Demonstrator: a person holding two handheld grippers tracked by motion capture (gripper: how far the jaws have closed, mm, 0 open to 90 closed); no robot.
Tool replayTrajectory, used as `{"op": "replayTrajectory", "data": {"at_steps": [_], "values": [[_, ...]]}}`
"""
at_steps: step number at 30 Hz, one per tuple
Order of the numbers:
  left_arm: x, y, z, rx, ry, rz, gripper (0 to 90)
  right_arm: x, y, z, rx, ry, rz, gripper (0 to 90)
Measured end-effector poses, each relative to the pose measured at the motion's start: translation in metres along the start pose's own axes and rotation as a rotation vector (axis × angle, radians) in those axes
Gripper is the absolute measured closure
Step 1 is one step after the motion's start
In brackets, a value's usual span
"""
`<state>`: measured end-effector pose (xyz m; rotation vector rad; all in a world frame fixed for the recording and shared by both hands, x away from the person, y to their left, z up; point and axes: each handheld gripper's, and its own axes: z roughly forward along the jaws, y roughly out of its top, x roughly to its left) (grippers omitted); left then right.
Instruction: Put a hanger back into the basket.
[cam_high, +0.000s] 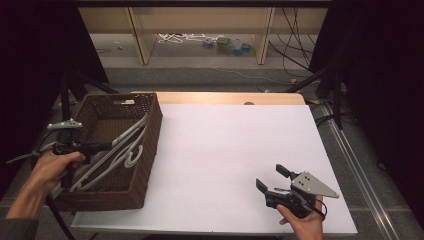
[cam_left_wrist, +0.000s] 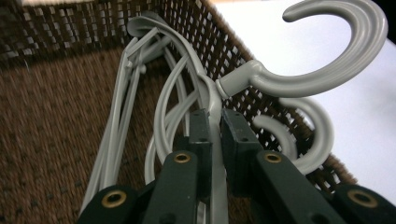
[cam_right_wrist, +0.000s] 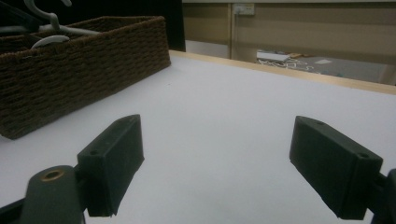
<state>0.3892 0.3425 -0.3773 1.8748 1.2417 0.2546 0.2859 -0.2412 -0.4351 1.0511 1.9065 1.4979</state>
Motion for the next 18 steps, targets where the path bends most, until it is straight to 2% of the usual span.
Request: {"op": "replayTrajectory", "data": {"at_steps": [1,2,3,4,5,6,10,11,13,18], "values": [[0.000,0.001,0.000,0.016,0.007,0.020,82.6,0.000,0.000,0.001,-0.007,0.006,0.007,18.4],[-0.002,0.001,0.001,0.003,0.014,0.021,82.6,0.000,0.000,0.000,-0.002,-0.002,-0.003,18.4],[0.000,0.003,0.000,0.020,0.015,0.042,82.6,-0.001,0.000,0.000,0.000,0.000,-0.001,18.4],[0.000,0.006,0.000,0.024,0.017,0.031,82.6,0.000,0.000,0.000,0.004,0.006,0.007,18.4],[0.002,0.009,-0.002,0.055,0.009,0.046,82.5,0.000,0.000,0.000,0.005,0.005,0.007,18.4],[0.002,0.011,-0.001,0.056,0.011,0.036,82.3,0.000,0.000,0.000,0.006,0.001,-0.002,18.4],[0.001,0.017,-0.001,0.111,0.021,0.086,82.2,0.000,0.000,0.000,0.003,0.005,0.000,18.4],[0.000,0.019,-0.001,0.113,0.025,0.083,82.1,0.000,0.000,0.001,0.000,0.016,0.014,18.4],[-0.001,0.022,-0.002,0.122,0.033,0.096,82.0,0.000,0.000,0.001,-0.003,0.015,0.008,18.4],[-0.003,0.027,-0.006,0.128,0.044,0.096,82.1,0.000,-0.001,0.001,0.003,0.009,0.005,18.4]]}}
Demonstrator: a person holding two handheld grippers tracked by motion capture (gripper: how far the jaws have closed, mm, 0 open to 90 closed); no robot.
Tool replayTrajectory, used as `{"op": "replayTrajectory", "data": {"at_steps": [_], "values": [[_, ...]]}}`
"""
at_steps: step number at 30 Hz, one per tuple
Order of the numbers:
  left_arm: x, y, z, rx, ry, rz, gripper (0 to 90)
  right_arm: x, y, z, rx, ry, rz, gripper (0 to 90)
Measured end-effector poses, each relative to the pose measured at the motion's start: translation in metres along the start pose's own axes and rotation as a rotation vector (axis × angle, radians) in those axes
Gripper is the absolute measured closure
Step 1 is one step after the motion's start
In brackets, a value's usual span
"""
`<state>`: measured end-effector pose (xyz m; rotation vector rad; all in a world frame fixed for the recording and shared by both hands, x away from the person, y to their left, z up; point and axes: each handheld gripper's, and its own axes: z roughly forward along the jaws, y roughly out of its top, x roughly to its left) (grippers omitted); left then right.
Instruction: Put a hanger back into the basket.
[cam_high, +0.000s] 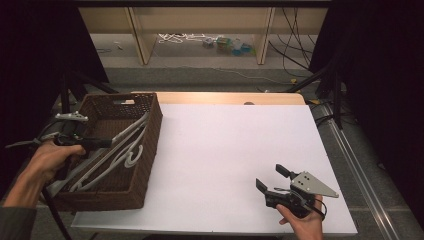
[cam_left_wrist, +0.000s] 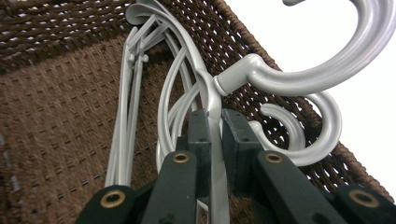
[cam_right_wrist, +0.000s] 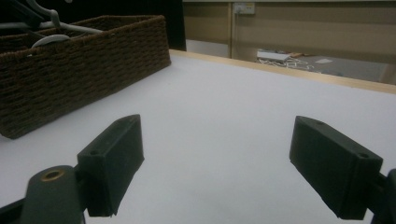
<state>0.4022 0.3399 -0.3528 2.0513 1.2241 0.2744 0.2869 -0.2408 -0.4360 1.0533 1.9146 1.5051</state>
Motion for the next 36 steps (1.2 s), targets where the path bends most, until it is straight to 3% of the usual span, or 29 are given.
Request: {"op": "replayTrajectory", "data": {"at_steps": [2,4,7,8,9,14,20,29,31,36], "values": [[-0.001,0.003,-0.004,-0.004,0.005,0.000,82.2,0.000,0.000,-0.002,0.017,-0.007,-0.007,18.4],[0.000,0.006,-0.009,-0.016,0.007,0.008,82.5,0.000,0.000,0.001,-0.009,0.006,0.002,18.4],[0.003,0.012,-0.008,-0.020,0.023,0.044,82.8,0.000,0.000,0.001,-0.008,0.004,0.000,18.4],[0.003,0.013,-0.006,-0.020,0.017,0.033,82.8,0.000,0.001,-0.002,0.023,-0.008,-0.011,18.4],[0.004,0.013,-0.002,-0.018,0.011,0.011,82.8,0.000,0.001,-0.001,0.008,-0.006,-0.005,18.4],[0.007,0.002,0.013,0.021,0.005,0.002,82.7,0.000,0.001,-0.001,-0.004,0.000,-0.003,18.4],[0.011,-0.005,0.018,0.057,0.016,-0.008,82.6,0.001,0.001,-0.002,0.025,-0.002,-0.004,18.4],[0.015,-0.017,0.022,0.081,0.020,-0.031,82.0,0.001,0.001,-0.001,0.009,0.000,0.001,18.4],[0.014,-0.017,0.020,0.061,0.034,-0.036,80.9,0.000,0.001,-0.001,0.006,-0.004,-0.006,18.4],[0.008,-0.014,0.012,-0.002,0.036,-0.049,66.3,0.001,0.001,0.000,0.004,0.000,0.006,18.4]]}}
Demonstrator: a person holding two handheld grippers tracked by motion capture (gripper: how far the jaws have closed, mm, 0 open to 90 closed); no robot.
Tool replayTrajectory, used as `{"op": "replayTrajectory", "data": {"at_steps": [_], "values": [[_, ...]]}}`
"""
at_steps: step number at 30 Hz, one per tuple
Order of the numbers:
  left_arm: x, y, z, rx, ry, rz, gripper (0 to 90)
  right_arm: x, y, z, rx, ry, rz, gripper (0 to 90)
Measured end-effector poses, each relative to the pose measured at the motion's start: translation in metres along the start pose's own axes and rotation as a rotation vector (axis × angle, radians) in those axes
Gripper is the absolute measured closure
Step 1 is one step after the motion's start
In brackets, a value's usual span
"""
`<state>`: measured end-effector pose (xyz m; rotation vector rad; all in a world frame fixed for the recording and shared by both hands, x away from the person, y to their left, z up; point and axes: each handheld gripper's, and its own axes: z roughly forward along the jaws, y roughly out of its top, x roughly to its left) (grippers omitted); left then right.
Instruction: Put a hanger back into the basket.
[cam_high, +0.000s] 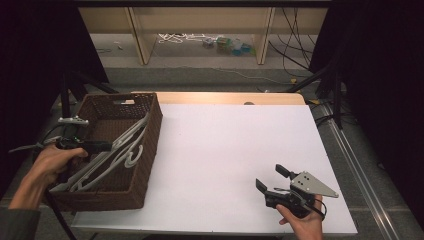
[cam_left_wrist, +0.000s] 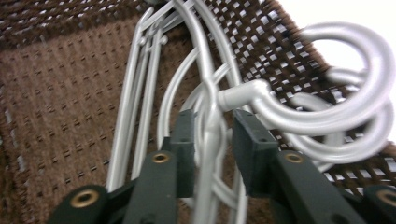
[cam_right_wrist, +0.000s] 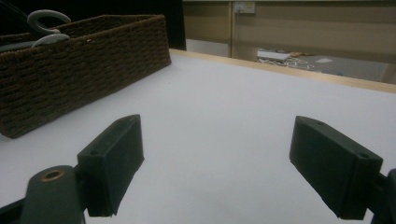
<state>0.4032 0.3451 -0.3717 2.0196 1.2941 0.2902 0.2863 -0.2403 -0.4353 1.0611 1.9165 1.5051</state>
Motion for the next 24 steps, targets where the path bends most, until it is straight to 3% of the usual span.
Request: {"op": "replayTrajectory", "data": {"at_steps": [2,5,7,8,11,16,24], "values": [[-0.003,0.001,-0.004,-0.028,0.002,-0.019,56.6,-0.001,0.000,-0.001,0.002,-0.006,-0.012,18.4],[-0.008,0.001,-0.010,-0.056,0.005,-0.008,49.1,-0.001,0.000,0.000,-0.008,0.005,-0.004,18.4],[-0.013,0.000,-0.011,-0.076,0.007,-0.024,44.1,-0.001,0.000,0.000,-0.003,0.006,0.001,18.4],[-0.017,0.000,-0.011,-0.095,0.005,-0.045,42.4,-0.001,0.000,0.000,0.000,0.005,-0.003,18.4],[-0.024,0.000,-0.014,-0.121,-0.002,-0.047,37.4,-0.001,0.000,0.000,0.000,0.005,-0.002,18.4],[-0.042,0.002,-0.021,-0.215,0.006,-0.052,31.5,-0.001,0.000,0.000,-0.010,0.004,-0.002,18.4],[-0.077,0.000,-0.025,-0.328,-0.032,-0.049,20.6,-0.001,0.001,-0.001,-0.006,0.005,-0.006,18.4]]}}
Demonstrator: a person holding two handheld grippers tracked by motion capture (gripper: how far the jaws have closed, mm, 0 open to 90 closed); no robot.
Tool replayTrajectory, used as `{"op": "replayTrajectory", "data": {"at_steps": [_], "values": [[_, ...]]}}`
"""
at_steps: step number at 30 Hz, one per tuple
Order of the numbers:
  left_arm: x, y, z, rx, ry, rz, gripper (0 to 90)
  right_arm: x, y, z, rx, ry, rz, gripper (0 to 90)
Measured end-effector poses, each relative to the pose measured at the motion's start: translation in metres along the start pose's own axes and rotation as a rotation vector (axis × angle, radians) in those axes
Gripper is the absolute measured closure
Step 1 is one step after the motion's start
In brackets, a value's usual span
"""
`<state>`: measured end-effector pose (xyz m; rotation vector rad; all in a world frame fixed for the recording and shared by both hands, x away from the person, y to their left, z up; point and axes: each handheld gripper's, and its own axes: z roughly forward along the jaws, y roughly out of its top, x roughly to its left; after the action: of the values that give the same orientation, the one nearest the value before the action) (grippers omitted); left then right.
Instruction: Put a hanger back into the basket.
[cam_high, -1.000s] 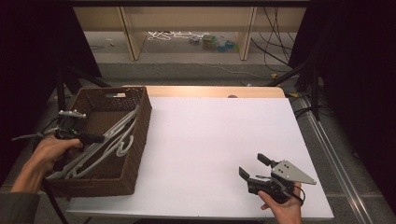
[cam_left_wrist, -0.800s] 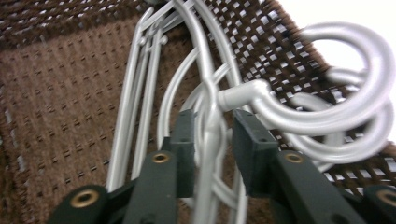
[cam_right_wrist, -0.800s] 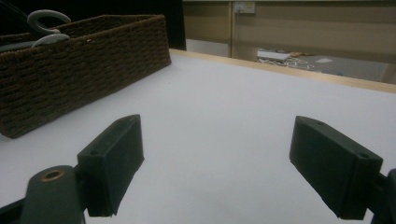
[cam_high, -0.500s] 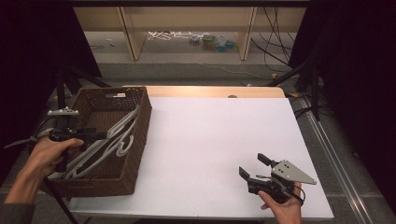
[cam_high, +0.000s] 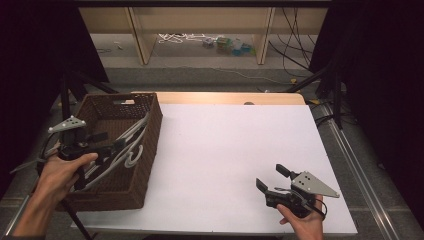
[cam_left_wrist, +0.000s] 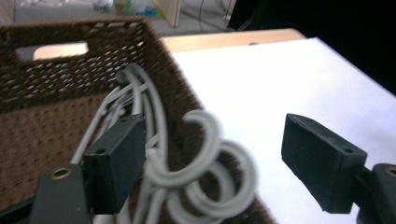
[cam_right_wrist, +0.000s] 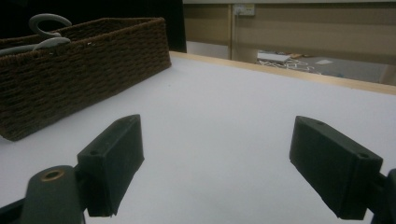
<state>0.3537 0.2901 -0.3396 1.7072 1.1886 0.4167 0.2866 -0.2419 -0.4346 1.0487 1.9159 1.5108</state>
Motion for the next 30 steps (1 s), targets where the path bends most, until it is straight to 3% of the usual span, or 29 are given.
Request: {"op": "replayTrajectory", "data": {"at_steps": [5,6,9,11,16,17,19,21,24,25,30], "values": [[-0.026,-0.003,0.002,-0.054,-0.056,0.016,16.9,-0.001,0.000,-0.001,0.017,-0.005,0.000,18.4],[-0.029,-0.003,0.003,-0.057,-0.066,0.020,16.9,-0.001,0.000,0.000,-0.017,0.003,0.011,18.4],[-0.042,-0.005,0.008,-0.073,-0.089,0.039,16.9,-0.001,0.001,-0.001,-0.010,-0.008,0.001,18.4],[-0.051,-0.008,0.013,-0.087,-0.100,0.044,17.4,-0.001,0.001,-0.001,-0.011,0.009,0.002,18.4],[-0.072,-0.015,0.022,-0.103,-0.137,0.066,18.5,0.000,0.001,0.000,-0.014,0.005,-0.002,18.4],[-0.075,-0.016,0.023,-0.088,-0.138,0.079,18.5,-0.001,0.001,-0.001,0.002,-0.005,-0.009,18.4],[-0.084,-0.021,0.028,-0.088,-0.146,0.095,18.5,-0.001,0.001,-0.002,0.010,-0.005,-0.002,18.4],[-0.094,-0.028,0.033,-0.095,-0.167,0.105,18.5,0.000,0.001,0.000,-0.019,0.007,-0.002,18.5],[-0.111,-0.043,0.042,-0.099,-0.197,0.130,18.5,0.001,0.001,-0.001,0.003,0.001,-0.015,18.5],[-0.117,-0.049,0.045,-0.098,-0.205,0.126,18.5,-0.001,0.001,0.001,-0.024,-0.006,-0.050,18.4],[-0.138,-0.071,0.059,-0.114,-0.227,0.136,18.6,-0.002,0.002,-0.001,-0.014,-0.005,-0.050,18.4]]}}
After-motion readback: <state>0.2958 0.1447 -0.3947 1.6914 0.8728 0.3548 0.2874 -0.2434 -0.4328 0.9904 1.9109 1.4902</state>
